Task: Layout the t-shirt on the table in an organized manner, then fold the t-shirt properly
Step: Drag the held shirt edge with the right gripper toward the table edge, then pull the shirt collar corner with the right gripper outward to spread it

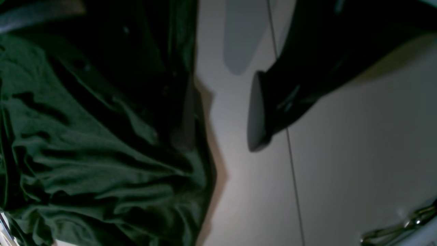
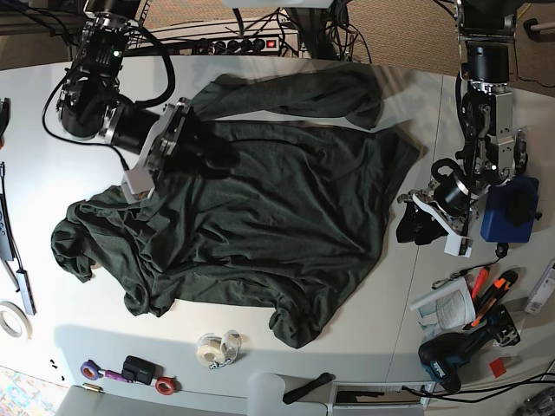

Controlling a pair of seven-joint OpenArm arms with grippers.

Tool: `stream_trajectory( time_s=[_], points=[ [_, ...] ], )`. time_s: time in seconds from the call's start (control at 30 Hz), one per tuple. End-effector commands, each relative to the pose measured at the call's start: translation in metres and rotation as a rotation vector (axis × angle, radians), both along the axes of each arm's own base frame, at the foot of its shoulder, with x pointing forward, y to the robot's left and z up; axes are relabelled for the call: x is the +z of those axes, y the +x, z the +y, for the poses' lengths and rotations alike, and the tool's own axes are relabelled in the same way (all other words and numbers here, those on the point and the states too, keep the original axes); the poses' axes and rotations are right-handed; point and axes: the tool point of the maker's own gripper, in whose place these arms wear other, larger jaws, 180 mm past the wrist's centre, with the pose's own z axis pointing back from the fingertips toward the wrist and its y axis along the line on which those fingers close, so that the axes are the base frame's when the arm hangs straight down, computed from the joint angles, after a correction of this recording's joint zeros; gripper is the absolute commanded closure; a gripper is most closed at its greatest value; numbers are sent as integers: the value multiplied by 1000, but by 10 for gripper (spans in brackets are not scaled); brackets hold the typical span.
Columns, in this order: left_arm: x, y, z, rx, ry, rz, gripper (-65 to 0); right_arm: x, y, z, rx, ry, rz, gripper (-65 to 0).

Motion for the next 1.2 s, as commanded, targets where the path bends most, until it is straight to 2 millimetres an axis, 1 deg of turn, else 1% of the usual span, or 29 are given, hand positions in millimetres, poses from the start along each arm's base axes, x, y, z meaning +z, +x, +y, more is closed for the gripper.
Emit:
stream_trajectory(
  time_s=[0.0,0.07,0.13,0.23,0.33,0.37,0.43,0.5,0.57,0.63,0.77,0.8,0.93,1.0,1.1,1.17],
  points=[
    [20,11,3,7,-12,-65,-260,12,1,1,7,24,-47,-219],
    [20,11,4,6,-6,-64,-260,5,3,-3,-8,-20,-35,-219],
    [20,11,4,6,-4,-63,-260,-13,7,-17,-53,-133,-10,-219],
    [20,11,4,6,-5,-63,-260,-44,13,-52,-150,-351,45,-219],
    [19,11,4,6,-5,-62,-260,-54,30,-84,-356,-436,57,-219],
    [19,11,4,6,-5,-63,-260,-56,32,-88,-393,-444,56,-219],
    [20,11,4,6,-6,-63,-260,-58,33,-87,-407,-449,42,-222],
    [20,11,4,6,-5,-63,-260,-54,36,-81,-414,-421,24,-264],
    [20,11,4,6,-5,-63,-260,-49,41,-80,-433,-396,-8,-308],
    [19,11,4,6,-4,-62,-260,-49,46,-89,-479,-431,-15,-315],
    [19,11,4,5,-2,-63,-260,-54,56,-126,-669,-525,18,-315],
    [19,11,4,5,-3,-64,-260,-52,58,-131,-700,-529,12,-315],
    [20,11,4,6,-4,-64,-260,-48,62,-135,-738,-517,4,-315],
    [20,11,4,6,-6,-64,-260,-50,63,-139,-758,-517,16,-315],
    [20,11,4,6,-6,-64,-260,-65,62,-149,-804,-532,73,-315],
    [20,11,3,6,-7,-64,-260,-76,64,-150,-801,-520,108,-314]
  ],
)
